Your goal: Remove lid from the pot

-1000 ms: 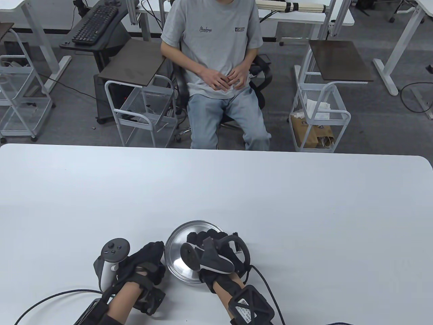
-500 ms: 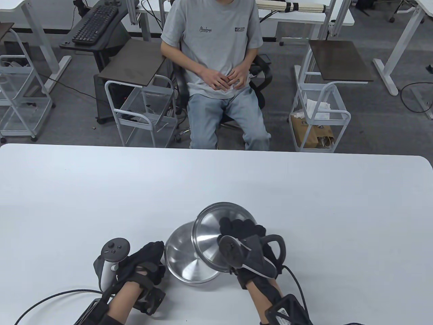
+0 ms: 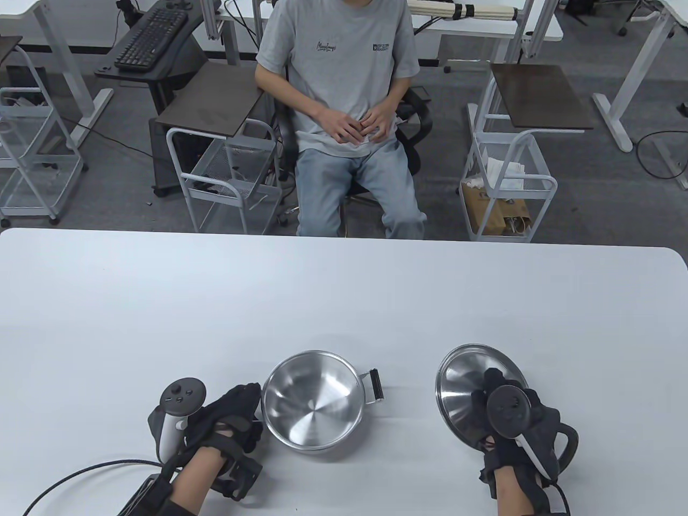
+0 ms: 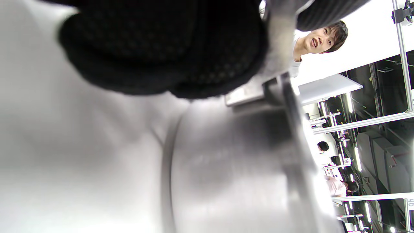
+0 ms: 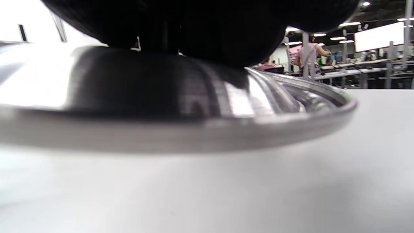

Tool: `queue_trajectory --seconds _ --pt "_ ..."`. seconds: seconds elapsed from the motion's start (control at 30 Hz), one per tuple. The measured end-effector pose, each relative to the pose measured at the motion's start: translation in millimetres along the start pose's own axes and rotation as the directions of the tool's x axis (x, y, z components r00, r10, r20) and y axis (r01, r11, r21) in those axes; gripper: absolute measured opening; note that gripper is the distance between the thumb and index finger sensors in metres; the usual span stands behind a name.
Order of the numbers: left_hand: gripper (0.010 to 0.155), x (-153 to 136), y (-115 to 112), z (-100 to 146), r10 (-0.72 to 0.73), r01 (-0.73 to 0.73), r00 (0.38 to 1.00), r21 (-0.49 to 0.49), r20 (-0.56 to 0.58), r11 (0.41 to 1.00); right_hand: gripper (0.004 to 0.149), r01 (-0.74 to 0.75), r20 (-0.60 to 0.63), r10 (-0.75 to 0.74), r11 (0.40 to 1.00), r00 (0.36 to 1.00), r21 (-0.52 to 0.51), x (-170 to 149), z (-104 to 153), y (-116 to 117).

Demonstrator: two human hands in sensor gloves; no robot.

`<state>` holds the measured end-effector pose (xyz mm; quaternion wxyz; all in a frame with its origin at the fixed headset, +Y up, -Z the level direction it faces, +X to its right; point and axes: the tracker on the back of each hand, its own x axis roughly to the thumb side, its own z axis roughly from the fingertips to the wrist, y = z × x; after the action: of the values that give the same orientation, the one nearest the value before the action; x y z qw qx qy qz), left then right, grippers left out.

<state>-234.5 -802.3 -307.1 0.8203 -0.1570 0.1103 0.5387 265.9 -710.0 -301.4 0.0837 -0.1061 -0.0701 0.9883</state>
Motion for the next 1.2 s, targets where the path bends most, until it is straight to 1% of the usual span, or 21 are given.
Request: queue_trajectory --seconds 0.07,0.2,0.43,0.77,0.93,1.1,1.13,1.2 --pt "0.057 -0.1 0.0 0.1 0.001 -0.001 1.000 0.000 0.000 1.000 0.044 0.003 -0.050 0.000 0.998 0.999 0.061 -9.3 -2.5 11.4" --pt "0.057 -0.1 0.2 0.0 0.003 -0.003 1.000 -0.002 0.000 1.000 0.044 -0.025 -0.095 0.036 0.994 0.995 0.109 -18.1 -6.1 24.2" --pt "0.057 0.1 0.7 0.2 0.007 -0.007 1.000 -0.008 -0.001 1.000 0.043 -0.024 -0.135 0.049 0.983 0.990 0.180 -26.0 -9.0 41.2" --pt "0.057 0.2 1.1 0.1 0.006 -0.006 1.000 -0.015 -0.001 1.000 0.035 -0.026 -0.143 0.056 0.979 0.988 0.201 -24.5 -7.7 44.8" --pt "0.057 0.3 1.1 0.1 0.003 -0.003 1.000 -0.015 -0.001 1.000 0.033 -0.034 -0.148 0.072 0.970 0.986 0.242 -23.7 -7.5 49.3" --pt "0.057 0.5 1.4 0.1 0.005 -0.005 1.000 -0.023 -0.006 1.000 0.033 0.008 -0.169 0.028 0.978 0.985 0.209 -27.2 -6.2 48.7" --pt "0.057 0.5 1.6 0.3 0.003 -0.003 1.000 -0.025 -0.006 1.000 0.034 0.036 -0.185 0.002 0.978 0.983 0.204 -29.0 -5.8 47.6" --pt "0.059 0.7 4.7 2.6 -0.006 0.005 1.000 -0.019 -0.011 1.000 0.042 0.100 -0.237 -0.053 0.976 0.970 0.193 -31.4 -3.2 43.1"
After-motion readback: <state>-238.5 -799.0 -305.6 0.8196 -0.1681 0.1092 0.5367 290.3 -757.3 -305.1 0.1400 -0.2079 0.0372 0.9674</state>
